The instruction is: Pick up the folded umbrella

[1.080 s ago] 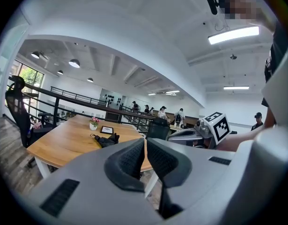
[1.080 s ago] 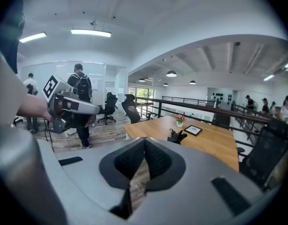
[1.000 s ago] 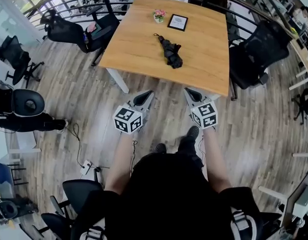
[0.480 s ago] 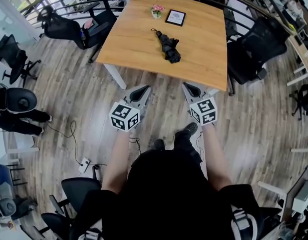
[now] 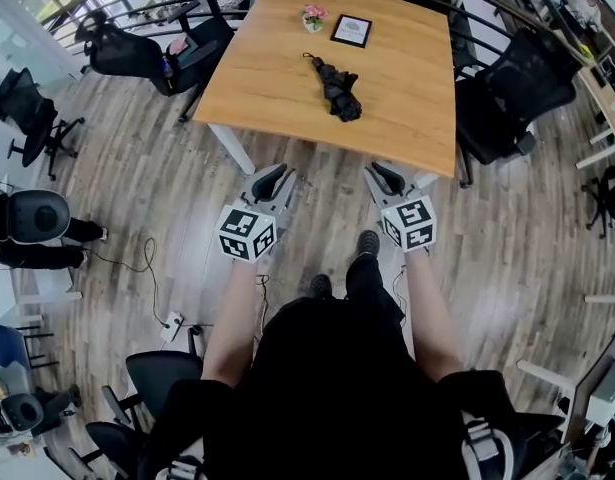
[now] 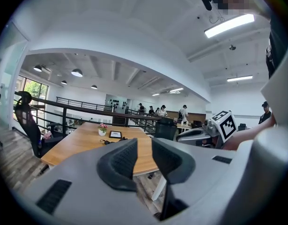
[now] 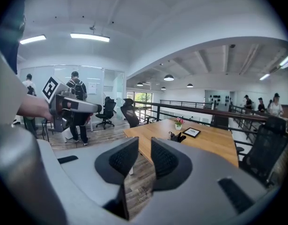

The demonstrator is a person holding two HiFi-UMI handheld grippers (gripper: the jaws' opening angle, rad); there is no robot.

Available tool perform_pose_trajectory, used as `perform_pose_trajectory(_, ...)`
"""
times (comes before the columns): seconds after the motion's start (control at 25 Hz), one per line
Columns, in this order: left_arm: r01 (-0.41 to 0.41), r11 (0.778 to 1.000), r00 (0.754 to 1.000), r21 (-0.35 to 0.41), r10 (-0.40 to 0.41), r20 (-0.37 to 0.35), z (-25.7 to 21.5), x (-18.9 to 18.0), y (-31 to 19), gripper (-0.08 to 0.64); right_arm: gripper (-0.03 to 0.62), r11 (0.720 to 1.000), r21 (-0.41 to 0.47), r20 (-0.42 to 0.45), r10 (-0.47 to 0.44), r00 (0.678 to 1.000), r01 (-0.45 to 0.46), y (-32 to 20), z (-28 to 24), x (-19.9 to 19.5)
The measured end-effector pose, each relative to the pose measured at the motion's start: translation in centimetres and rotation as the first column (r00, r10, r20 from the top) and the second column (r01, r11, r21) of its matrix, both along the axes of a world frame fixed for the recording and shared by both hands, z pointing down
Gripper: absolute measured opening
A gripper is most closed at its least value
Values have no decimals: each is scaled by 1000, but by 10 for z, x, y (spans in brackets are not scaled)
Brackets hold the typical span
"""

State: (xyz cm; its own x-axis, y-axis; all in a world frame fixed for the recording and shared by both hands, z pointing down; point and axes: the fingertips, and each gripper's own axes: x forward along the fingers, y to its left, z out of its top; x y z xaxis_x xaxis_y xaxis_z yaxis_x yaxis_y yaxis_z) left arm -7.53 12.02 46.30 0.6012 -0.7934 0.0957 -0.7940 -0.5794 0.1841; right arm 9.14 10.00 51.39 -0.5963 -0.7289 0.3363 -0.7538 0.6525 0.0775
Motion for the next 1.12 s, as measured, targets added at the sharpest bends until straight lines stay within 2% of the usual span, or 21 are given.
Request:
perform_pose_trajectory(0.08,12,1000,1000,3,-12,5,-1,-1,-1,180,183,1000,11,18,-3,1000,3,-1,-2,-1)
perform_pose_trajectory(0.16,18,1000,1000,7,-18,17,0,-2,-2,197,253,1000,24,24,-1,1000,0,-4,-4,-1)
perform_pose_trajectory(0.24,19,1000,1000,8,-19,25,0,-2,-3,211,279,1000,31,21,1,1000,-2,-7,-5,-2)
perform_pose_trajectory(0.68,25,1000,1000,-4,-25,14,6,7,-6,276,341,999,29,23,19,1000,-20,-14,-2,11)
perform_pose_trajectory(1.12,27,1000,999,-16,-26,23,11,25,-29,281,336,1000,-2,34,23,999,-23,-36,10,29)
